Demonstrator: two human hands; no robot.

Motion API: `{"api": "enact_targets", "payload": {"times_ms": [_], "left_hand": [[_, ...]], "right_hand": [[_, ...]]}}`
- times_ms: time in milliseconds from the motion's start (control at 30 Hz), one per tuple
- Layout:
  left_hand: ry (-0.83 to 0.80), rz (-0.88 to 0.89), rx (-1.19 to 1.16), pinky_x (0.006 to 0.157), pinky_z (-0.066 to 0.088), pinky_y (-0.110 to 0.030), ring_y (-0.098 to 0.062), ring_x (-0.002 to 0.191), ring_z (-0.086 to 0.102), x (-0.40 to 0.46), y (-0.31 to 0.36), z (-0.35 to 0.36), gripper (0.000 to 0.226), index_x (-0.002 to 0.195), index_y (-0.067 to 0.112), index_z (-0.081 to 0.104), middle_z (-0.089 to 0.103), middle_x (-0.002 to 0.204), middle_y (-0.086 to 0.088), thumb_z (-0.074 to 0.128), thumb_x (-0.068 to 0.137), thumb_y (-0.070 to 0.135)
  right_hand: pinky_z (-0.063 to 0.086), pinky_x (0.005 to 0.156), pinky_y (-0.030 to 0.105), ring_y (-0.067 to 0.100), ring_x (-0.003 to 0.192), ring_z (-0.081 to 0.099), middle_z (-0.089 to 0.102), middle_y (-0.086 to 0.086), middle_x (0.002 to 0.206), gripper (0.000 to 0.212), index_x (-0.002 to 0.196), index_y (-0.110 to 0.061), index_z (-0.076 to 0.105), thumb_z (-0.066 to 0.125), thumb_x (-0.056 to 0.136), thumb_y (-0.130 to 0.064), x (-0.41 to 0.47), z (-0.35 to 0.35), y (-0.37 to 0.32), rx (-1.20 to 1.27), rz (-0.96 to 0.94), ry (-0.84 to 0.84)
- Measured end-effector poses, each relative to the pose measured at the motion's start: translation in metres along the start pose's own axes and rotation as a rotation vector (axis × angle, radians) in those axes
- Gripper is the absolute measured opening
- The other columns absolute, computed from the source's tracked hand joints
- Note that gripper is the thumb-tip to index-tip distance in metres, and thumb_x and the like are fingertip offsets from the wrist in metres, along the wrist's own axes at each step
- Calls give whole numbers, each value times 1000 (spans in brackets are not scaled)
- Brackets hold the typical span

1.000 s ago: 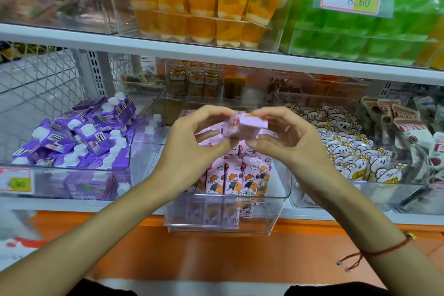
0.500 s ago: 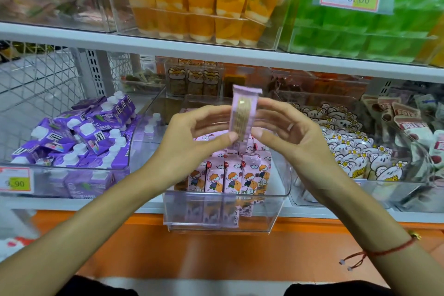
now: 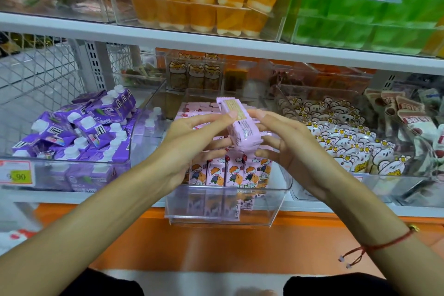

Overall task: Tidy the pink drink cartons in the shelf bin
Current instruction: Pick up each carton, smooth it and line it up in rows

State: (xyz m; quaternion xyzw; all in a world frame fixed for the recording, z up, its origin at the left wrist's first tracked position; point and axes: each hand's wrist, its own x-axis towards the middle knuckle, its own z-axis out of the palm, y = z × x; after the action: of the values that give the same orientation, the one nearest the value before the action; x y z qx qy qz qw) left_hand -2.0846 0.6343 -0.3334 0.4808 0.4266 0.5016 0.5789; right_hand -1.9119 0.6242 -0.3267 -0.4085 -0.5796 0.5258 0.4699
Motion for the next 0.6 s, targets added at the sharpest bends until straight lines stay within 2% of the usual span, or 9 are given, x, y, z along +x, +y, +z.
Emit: {"api": "enact_targets", "payload": {"times_ms": [100,200,267,333,400,500,600], "left_hand": [[-16,40,-1,60,55,-16,-10,82,73,1,-2,-1,35,112,19,64,76,92,0,72,81,31],[-38,106,47,77,57,-22,-10,94,71,0,-3,1,29,114,19,60,75,101,2,65,88,28],[-21,152,93,85,55,-24,-5,100,67,-1,-2,2,30,113,22,62,72,106,8,65,86,36],[-5,181,104,84,55,-23,-2,102,65,-3,0,3,43,111,24,65,70,107,13,64,77,50],[-4,181,72,80,57,-24,-4,97,67,-5,2,4,46,109,24,67,70,106,13,63,76,55],[-2,182,38,80,58,-25,-9,97,68,-6,0,5,37,105,23,71,71,106,7,61,84,51],[-19,208,43,81,57,-23,-9,101,68,-4,-4,7,21,95,22,72,74,100,9,61,90,39]], "right_hand": [[53,68,20,15,87,69,72,0,104,40,119,-29,65,65,80,-39,0,0,2,-48,-13,3],[54,73,22,10,82,68,69,2,103,37,122,-25,62,68,86,-24,0,3,5,-228,-95,119],[52,73,23,7,81,63,65,0,99,33,115,-26,65,71,84,-15,-2,3,6,-421,-292,222],[48,74,21,7,86,58,61,-3,99,39,113,-25,66,74,79,-7,-4,2,4,-662,-517,276],[39,74,13,4,88,53,60,-2,100,43,114,-20,66,75,76,-2,-7,2,3,-814,-647,283],[34,78,11,10,93,52,60,-1,102,41,110,-18,68,77,74,-1,-9,1,4,-865,-667,275],[36,91,18,14,107,48,56,-5,110,36,114,-25,64,75,81,-17,-11,-4,6,-856,-559,242]]}}
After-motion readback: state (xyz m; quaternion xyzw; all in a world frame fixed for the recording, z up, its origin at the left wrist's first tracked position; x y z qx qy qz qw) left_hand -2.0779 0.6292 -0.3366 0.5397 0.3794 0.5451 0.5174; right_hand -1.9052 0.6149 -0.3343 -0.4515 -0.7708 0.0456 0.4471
